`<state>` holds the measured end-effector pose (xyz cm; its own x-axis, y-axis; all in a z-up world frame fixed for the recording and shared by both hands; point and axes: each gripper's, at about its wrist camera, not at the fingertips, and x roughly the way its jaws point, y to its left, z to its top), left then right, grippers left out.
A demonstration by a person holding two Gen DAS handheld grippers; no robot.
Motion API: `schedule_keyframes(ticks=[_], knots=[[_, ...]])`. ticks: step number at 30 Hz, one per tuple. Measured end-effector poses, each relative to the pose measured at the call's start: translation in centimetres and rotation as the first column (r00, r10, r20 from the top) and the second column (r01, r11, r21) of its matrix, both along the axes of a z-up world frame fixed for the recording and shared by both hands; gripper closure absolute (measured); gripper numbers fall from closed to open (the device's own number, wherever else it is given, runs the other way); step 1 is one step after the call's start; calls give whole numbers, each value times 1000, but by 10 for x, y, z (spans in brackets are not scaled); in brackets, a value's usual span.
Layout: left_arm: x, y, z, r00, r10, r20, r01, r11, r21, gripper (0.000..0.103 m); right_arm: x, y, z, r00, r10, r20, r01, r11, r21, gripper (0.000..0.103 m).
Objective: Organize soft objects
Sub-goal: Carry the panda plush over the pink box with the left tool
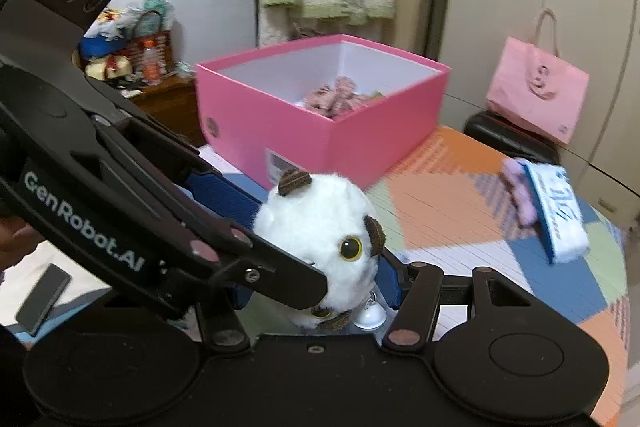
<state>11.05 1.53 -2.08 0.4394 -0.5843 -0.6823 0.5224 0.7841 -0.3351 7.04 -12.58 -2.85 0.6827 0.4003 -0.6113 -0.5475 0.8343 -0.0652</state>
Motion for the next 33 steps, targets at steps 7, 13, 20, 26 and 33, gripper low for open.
schedule_keyframes(ticks=[7,13,20,26,33], knots=[[-11,31,19,1000,26,-10,-26,1000,16,45,-4,22,14,996,87,-27,-86,996,39,38],[-11,51,42,999,34,-30,-33,999,38,45,-1,41,33,990,131,-53,-127,989,72,38],[-2,69,71,997,54,47,-56,998,36,45,14,63,62,988,155,23,-156,987,34,38],[20,85,91,991,74,115,-74,997,-1,46,42,78,85,985,153,73,-156,987,33,38],[65,99,92,982,104,159,-96,994,-58,46,86,87,89,986,133,98,-138,989,44,37]])
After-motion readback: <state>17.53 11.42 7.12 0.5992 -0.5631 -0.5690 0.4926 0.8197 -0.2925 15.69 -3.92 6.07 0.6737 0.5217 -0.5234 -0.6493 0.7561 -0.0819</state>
